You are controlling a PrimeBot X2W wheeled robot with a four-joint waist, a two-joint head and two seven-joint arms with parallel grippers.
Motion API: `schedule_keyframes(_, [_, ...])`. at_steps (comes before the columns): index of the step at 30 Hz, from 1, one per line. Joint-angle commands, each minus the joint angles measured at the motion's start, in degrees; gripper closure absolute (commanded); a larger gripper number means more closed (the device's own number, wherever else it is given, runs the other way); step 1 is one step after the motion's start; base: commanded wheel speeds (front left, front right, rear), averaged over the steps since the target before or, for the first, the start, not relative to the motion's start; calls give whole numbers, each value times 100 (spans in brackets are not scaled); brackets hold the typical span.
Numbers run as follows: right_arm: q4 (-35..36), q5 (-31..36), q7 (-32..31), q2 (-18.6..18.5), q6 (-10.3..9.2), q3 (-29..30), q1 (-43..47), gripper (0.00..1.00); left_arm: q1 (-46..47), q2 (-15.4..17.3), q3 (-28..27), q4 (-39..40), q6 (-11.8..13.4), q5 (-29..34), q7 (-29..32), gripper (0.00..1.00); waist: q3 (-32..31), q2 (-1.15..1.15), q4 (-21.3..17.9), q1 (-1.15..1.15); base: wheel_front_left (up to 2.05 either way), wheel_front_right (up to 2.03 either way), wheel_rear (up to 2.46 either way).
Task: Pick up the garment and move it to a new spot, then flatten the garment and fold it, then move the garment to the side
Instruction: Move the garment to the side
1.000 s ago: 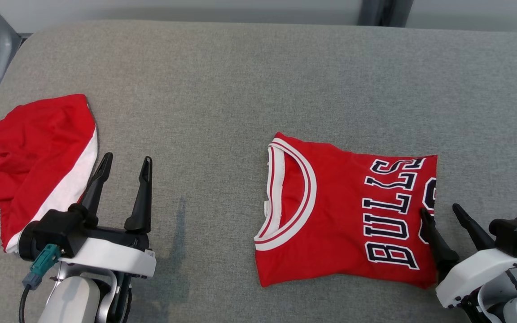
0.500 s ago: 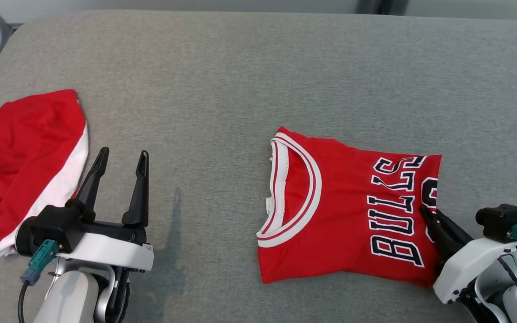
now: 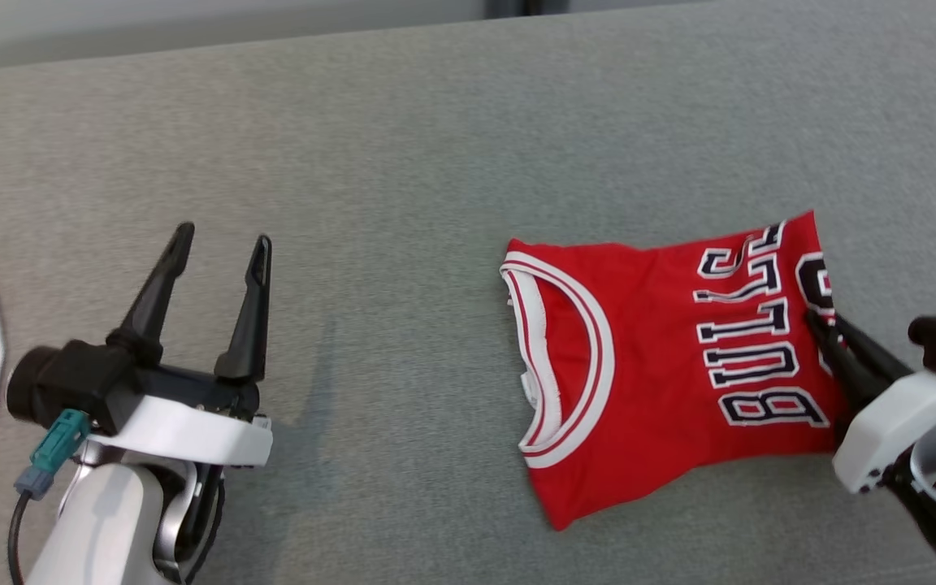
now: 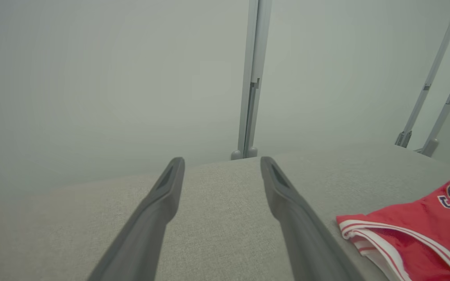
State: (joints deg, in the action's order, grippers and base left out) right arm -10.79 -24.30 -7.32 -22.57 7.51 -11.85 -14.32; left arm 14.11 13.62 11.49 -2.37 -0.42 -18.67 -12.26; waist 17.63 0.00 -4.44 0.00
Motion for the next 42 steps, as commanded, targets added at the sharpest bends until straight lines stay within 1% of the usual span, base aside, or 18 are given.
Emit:
schedule_keyframes(1, [-64, -6, 67, -75, -4, -21, -204, 100, 124, 73, -25, 76, 2, 49, 12, 0, 227, 0, -291, 0, 0, 0, 0])
schedule_keyframes(6, [-605, -180, 437, -325, -4, 23, -975, 100, 388, 231, 9, 346, -34, 146, 196, 0, 552, 0, -568, 0, 0, 0, 0])
schedule_keyframes(10, [-1200, -290, 776, -591, -4, 150, -1605, 100, 549, 369, -8, 571, -24, 220, 334, 0, 828, 0, -723, 0, 0, 0, 0])
schedule_keyframes(14, [-1953, -327, 1150, -883, -4, 385, -2123, 100, 694, 491, 15, 823, -12, 302, 501, 0, 1138, 0, -780, 0, 0, 0, 0])
schedule_keyframes(18, [-2721, -431, 1503, -1122, -4, 726, -2533, 100, 844, 563, 82, 1010, -61, 358, 633, 0, 1408, 0, -756, 0, 0, 0, 0])
schedule_keyframes(22, [-3218, -421, 1814, -1229, -4, 762, -2903, 100, 974, 672, 86, 1107, -79, 404, 739, 0, 1614, 0, -752, 0, 0, 0, 0])
schedule_keyframes(24, [-3472, -450, 1904, -1205, -4, 753, -3056, 100, 1027, 692, 88, 1132, -105, 397, 752, 0, 1665, 0, -752, 0, 0, 0, 0])
schedule_keyframes(25, [-3605, -461, 1931, -1176, -4, 758, -3129, 78, 1037, 707, 93, 1131, -104, 398, 764, 0, 1677, 0, -752, 0, 0, 0, 0])
schedule_keyframes(26, [-3761, -488, 1941, -1139, -4, 766, -3188, 49, 1039, 720, 94, 1132, -103, 394, 761, 0, 1684, 0, -752, 0, 0, 0, 0])
schedule_keyframes(27, [-3906, -468, 1961, -1132, -4, 762, -3242, 0, 1043, 734, 98, 1130, -104, 392, 770, 0, 1688, 0, -751, 0, 0, 0, 0])
schedule_keyframes(33, [-4392, -483, 2126, -1107, -4, 815, -3359, 0, 1000, 704, 115, 1062, -67, 343, 702, 0, 1581, 0, -737, 0, 0, 0, 0])
schedule_keyframes(35, [-4406, -497, 2193, -1109, -3, 825, -3313, 0, 913, 677, 108, 1012, -42, 318, 659, 0, 1469, 0, -742, 0, 0, 0, 0])
schedule_keyframes(38, [-4178, -472, 2260, -1035, -3, 898, -3154, 0, 728, 626, 54, 918, 33, 232, 579, 0, 1215, 0, -765, 0, 0, 0, 0])
schedule_keyframes(40, [-3793, -341, 2261, -954, -3, 1030, -3028, 0, 586, 585, 15, 844, 76, 151, 530, 0, 1018, 0, -786, 0, 0, 0, 0])
schedule_keyframes(42, [-3434, -173, 2263, -796, -4, 1170, -2737, 0, 415, 546, -39, 765, 117, 62, 465, 0, 800, 0, -780, 0, 0, 0, 0])
